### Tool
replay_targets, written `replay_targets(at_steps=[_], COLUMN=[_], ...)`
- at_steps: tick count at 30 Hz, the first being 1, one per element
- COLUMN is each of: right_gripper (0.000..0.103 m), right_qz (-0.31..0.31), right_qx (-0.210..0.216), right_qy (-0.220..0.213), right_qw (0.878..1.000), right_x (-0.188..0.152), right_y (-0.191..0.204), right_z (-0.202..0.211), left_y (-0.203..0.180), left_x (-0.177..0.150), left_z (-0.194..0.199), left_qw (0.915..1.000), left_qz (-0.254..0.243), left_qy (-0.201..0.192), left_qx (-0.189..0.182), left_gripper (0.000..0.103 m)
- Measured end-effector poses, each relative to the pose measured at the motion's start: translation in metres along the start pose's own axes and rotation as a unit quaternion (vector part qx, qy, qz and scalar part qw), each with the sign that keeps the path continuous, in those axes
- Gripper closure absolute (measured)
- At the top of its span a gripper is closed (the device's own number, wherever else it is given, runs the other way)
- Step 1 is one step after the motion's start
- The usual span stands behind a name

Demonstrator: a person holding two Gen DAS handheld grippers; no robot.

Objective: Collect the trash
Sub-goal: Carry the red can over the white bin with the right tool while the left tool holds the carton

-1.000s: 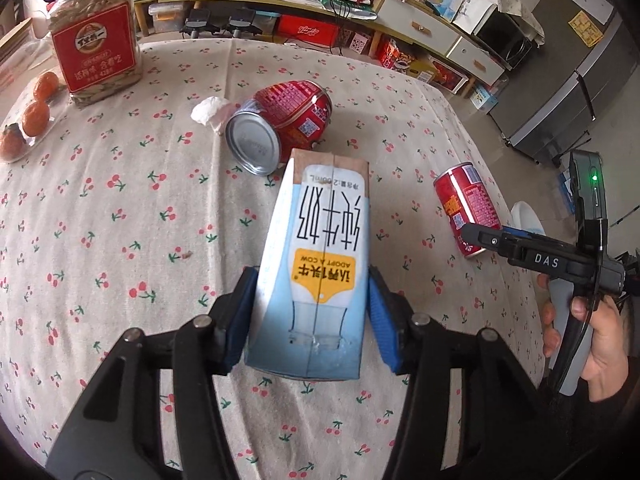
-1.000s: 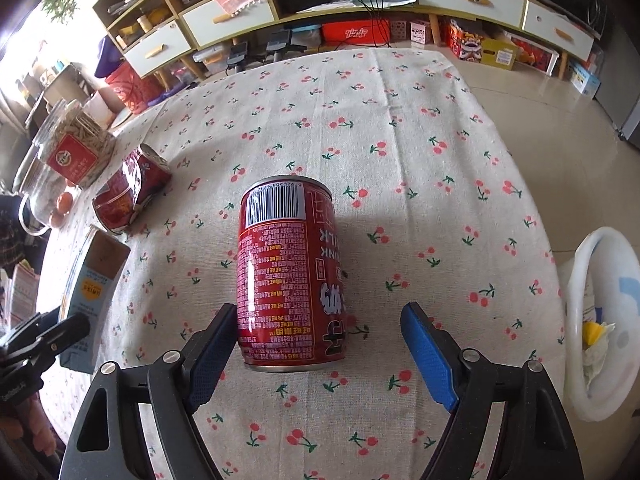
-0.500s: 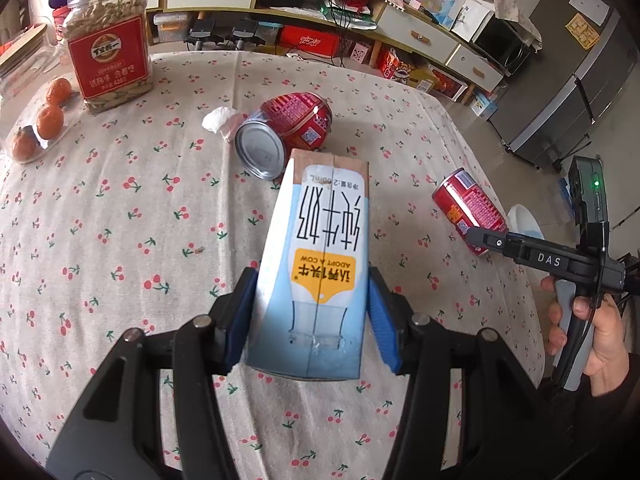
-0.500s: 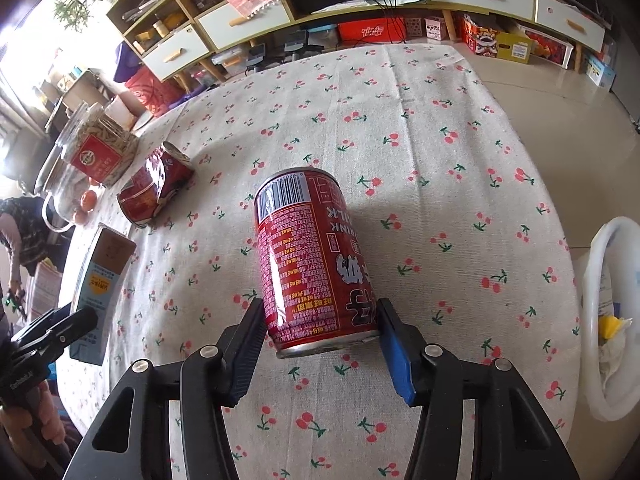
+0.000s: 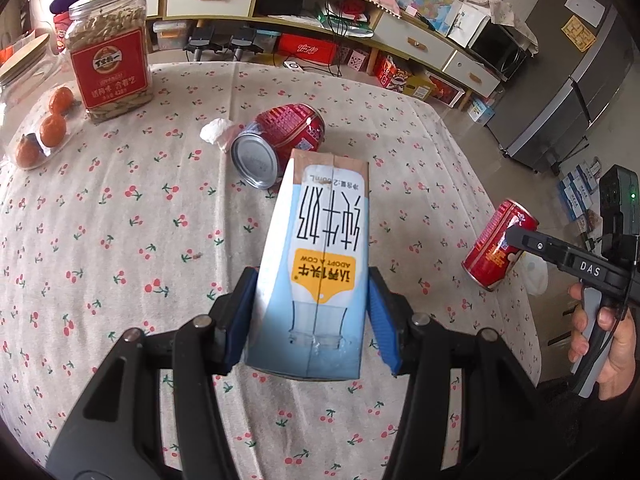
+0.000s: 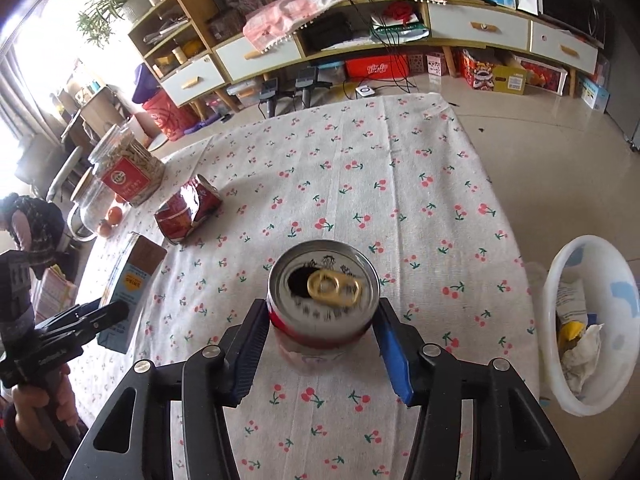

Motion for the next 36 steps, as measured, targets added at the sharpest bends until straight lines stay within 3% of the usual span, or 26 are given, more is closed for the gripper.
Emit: replay_targets(at_steps=[9, 19, 36], right_gripper=[0.049, 0.049, 0.049], right_qz=[-0.007, -0.047, -0.181], right_qx=[0.0, -0.005, -0.075], right_qy=[-0.022, -0.044, -0.058], right_qw=[1.0, 0.998, 0.979], right_x=[-0.007, -0.016, -0.046], right_y=[-0.014, -0.058, -0.217], right_z=[0.023, 0.048, 0.078], left_y=[-0.015, -0.047, -0.106], left_x=[0.002, 0.006, 0.008], left_z=[0.001, -0.004, -0.026], left_qw=[1.0, 0.9994, 0.9969], left_qz=[-0.008, -0.032, -0.074], left_qy=[-0.004, 0.0, 0.017], left_qx=[-0.003, -0.014, -0.021], left_gripper=[0.048, 0.048, 0.048])
Point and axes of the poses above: each gripper's, at about its wrist camera, not at the fingertips, and z roughly against the way its jaws point, y to its left, x to its top, the point moved 8 cm from there along -z, roughly the way its jaws point, and after that the axes turned 12 degrees about y, right-handed, at the moved point
